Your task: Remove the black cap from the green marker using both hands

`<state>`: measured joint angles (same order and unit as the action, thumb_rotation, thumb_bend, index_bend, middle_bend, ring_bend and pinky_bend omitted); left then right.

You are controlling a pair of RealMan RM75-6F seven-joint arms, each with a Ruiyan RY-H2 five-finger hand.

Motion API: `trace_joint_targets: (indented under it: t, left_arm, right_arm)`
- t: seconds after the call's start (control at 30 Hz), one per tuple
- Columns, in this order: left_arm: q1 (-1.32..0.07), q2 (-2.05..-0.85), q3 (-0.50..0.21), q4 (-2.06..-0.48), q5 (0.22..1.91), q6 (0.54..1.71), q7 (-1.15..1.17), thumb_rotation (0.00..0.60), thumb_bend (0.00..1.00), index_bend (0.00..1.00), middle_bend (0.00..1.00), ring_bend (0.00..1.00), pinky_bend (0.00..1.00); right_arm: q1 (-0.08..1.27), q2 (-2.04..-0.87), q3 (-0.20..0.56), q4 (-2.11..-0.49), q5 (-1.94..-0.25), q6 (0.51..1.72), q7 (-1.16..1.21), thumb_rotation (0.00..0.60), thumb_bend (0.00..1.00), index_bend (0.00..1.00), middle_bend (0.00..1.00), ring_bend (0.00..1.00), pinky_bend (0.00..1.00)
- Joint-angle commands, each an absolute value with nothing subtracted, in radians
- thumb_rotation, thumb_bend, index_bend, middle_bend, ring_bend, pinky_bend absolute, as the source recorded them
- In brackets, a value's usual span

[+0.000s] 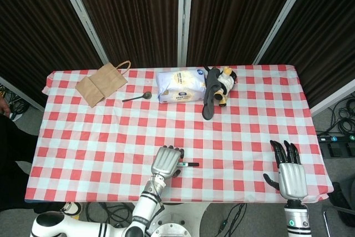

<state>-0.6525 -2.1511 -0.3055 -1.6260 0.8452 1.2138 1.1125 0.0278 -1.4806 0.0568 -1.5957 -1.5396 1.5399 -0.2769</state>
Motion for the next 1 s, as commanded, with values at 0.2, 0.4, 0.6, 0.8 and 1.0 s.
trace_joint_targets:
  t: [0.2, 0.4, 0.6, 0.8, 1.0]
  left_arm:
    - [-0.698, -2.168, -0.297, -1.575, 0.823, 1.225, 1.116, 0.6, 0.23, 0.46, 0.49, 0.42, 0.47]
    - [-0.711, -2.17, -0.283, -1.533, 0.791, 1.229, 1.109, 0.6, 0.26, 0.48, 0.5, 0.43, 0.48]
    - [-0.72, -2.17, -0.276, -1.511, 0.762, 1.226, 1.093, 0.6, 0.26, 0.48, 0.5, 0.43, 0.48]
    - [-0.735, -2.174, -0.274, -1.494, 0.752, 1.231, 1.085, 0.6, 0.26, 0.49, 0.51, 0.44, 0.49]
    - [-0.748, -2.176, -0.272, -1.484, 0.737, 1.237, 1.087, 0.6, 0.28, 0.51, 0.53, 0.46, 0.5]
  right_arm:
    - [0.028, -1.486, 0.053, -1.587, -1.538, 1.539, -0.273, 0.6, 0.02, 0.08, 0.13, 0.0, 0.0]
    - [0.029, -1.486, 0.051, -1.584, -1.535, 1.538, -0.27, 0.6, 0.02, 0.08, 0.13, 0.0, 0.0]
    - [0.032, -1.488, 0.051, -1.584, -1.534, 1.537, -0.271, 0.6, 0.02, 0.08, 0.13, 0.0, 0.0]
    - [0.031, -1.489, 0.05, -1.583, -1.532, 1.537, -0.272, 0.6, 0.02, 0.08, 0.13, 0.0, 0.0]
    - [0.033, -1.492, 0.048, -1.579, -1.529, 1.533, -0.271, 0.6, 0.02, 0.08, 0.13, 0.0, 0.0]
